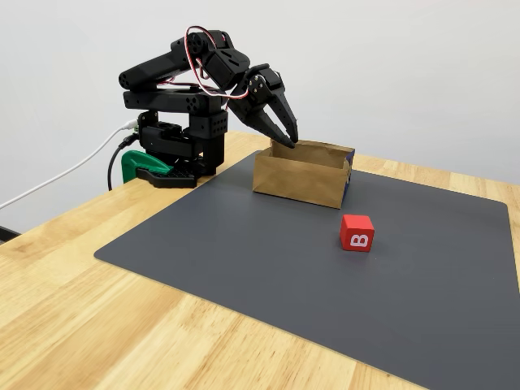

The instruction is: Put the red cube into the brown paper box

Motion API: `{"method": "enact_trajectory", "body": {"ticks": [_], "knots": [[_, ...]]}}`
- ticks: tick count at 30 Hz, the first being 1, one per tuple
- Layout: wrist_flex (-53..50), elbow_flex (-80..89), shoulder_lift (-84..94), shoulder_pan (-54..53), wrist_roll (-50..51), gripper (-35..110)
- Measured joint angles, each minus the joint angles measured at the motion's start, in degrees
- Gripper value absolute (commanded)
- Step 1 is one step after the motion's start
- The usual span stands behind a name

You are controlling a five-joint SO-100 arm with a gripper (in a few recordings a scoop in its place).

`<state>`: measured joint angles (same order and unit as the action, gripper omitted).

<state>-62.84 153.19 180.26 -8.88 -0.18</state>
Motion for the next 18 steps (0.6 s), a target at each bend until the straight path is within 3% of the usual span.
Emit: {"method": "enact_trajectory", "body": {"ticks": [11, 18], "knots": [[0.00, 0.00, 0.00, -1.05, 0.00, 0], [-1.14, 0.00, -1.14, -1.23, 1.67, 10]]}}
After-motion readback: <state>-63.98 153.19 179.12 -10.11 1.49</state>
